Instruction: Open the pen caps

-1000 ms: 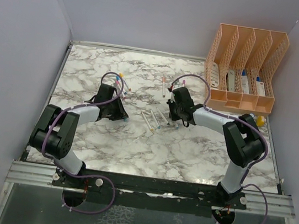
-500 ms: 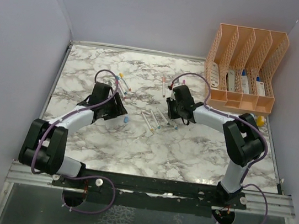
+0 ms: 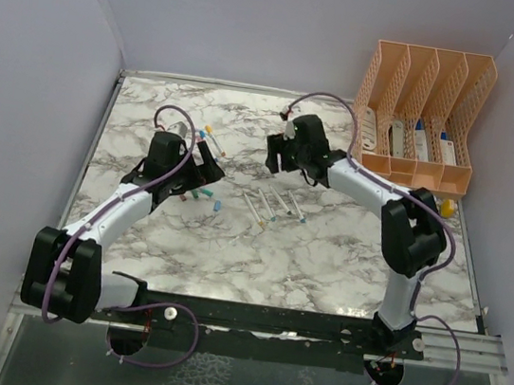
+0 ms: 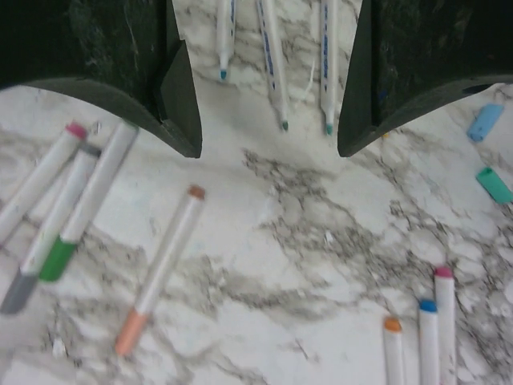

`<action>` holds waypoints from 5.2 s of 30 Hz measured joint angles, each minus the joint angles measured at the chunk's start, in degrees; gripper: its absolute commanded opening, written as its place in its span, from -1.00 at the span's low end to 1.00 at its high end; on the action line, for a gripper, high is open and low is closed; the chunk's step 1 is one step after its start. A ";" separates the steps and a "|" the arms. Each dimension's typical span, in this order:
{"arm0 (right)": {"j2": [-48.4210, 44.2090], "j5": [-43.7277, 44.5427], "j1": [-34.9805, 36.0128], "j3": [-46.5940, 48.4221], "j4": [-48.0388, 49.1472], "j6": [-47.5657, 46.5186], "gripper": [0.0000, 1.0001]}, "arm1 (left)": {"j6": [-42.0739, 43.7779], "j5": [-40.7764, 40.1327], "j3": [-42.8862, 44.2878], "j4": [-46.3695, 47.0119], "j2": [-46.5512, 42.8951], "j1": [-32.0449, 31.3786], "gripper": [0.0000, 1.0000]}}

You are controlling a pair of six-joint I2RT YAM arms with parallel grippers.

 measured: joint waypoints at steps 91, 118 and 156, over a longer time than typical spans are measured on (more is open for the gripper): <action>24.74 -0.59 14.82 24.85 2.69 -5.05 -0.98 | -4.74 5.20 -11.43 0.74 -18.05 14.12 0.88; -8.48 3.80 14.86 -4.04 7.50 -1.84 -0.98 | -12.68 11.61 5.03 19.98 9.84 6.78 0.72; -10.16 -0.13 14.91 -6.08 8.61 -0.74 -0.98 | -15.47 11.67 5.62 24.72 14.21 2.32 -0.60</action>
